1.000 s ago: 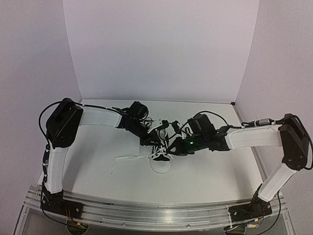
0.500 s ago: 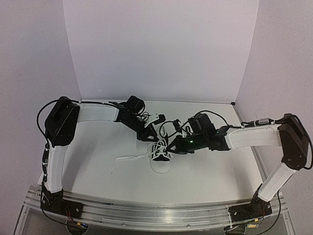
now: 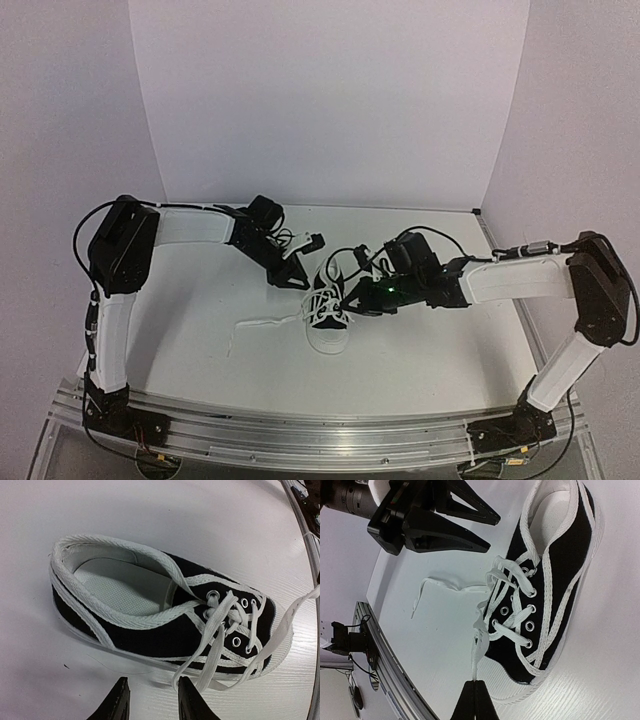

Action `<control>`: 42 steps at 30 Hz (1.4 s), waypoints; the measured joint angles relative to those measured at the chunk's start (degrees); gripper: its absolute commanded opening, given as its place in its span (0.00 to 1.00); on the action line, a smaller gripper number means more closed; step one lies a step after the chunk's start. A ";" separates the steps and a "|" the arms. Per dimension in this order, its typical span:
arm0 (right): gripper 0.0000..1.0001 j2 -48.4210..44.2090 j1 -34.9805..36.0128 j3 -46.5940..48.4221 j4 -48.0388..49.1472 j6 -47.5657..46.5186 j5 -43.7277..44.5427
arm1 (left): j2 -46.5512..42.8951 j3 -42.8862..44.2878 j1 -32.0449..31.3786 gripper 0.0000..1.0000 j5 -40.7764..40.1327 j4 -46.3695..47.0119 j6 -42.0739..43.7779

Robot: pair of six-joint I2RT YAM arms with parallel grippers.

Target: Tie the shoes

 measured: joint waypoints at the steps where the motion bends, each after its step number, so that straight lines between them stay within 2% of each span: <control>1: 0.00 0.02 0.00 0.00 0.02 0.00 0.00 | 0.00 0.00 0.00 0.33 0.02 0.02 0.08; 21: 0.00 1.27 -0.04 0.00 0.09 0.00 0.02 | 0.48 -1.41 -0.94 0.31 0.22 -2.35 3.08; 32: 0.00 1.49 -0.09 0.00 0.13 -0.02 0.02 | 2.62 -1.93 -1.64 0.20 -1.02 -1.73 2.88; 36: 0.00 1.49 -0.09 0.00 0.14 -0.02 0.02 | 2.67 -2.02 -1.74 0.00 -1.15 -1.48 2.93; 42: 0.00 1.52 -0.09 0.13 0.12 0.03 0.18 | 2.64 -2.03 -1.77 0.00 -2.06 -1.13 1.37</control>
